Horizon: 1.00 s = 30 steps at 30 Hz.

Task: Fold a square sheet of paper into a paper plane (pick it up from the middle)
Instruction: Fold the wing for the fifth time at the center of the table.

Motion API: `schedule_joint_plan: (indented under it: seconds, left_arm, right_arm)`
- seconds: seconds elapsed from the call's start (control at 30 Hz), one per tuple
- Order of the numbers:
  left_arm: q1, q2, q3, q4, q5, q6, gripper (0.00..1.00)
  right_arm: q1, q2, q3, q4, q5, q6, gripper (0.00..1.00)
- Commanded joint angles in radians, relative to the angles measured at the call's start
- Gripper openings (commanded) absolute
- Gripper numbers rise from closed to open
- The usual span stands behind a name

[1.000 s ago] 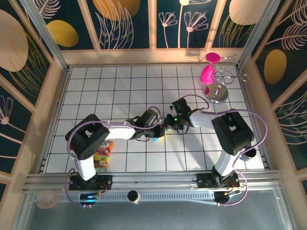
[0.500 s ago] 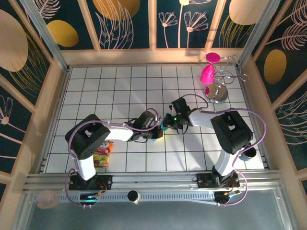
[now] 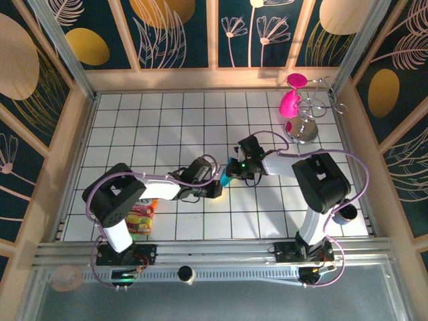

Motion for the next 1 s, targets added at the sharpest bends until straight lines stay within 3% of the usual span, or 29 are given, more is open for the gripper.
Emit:
schedule_joint_plan:
  seconds: [0.0,0.2,0.5,0.73,0.97]
  left_arm:
    - [-0.007,-0.018,-0.052,-0.223,0.001,0.046,0.00]
    - [-0.007,-0.130,-0.129,-0.217,0.015,-0.008,0.00]
    - [-0.003,-0.293,-0.061,-0.139,-0.094,-0.039,0.00]
    - [0.000,-0.155,0.000,0.021,-0.089,-0.111,0.00]
    - [0.004,-0.013,0.039,0.044,-0.092,-0.158,0.00]
  right_arm:
    - [-0.004,0.082,-0.034,-0.116,0.109,-0.025,0.15]
    - [-0.004,0.070,-0.031,-0.120,0.099,-0.024,0.15]
    - [0.027,0.027,-0.020,-0.097,0.046,0.001,0.16]
    - [0.026,0.015,0.006,-0.077,-0.002,-0.001,0.16]
    - [0.014,-0.008,0.043,-0.064,-0.037,-0.002,0.17]
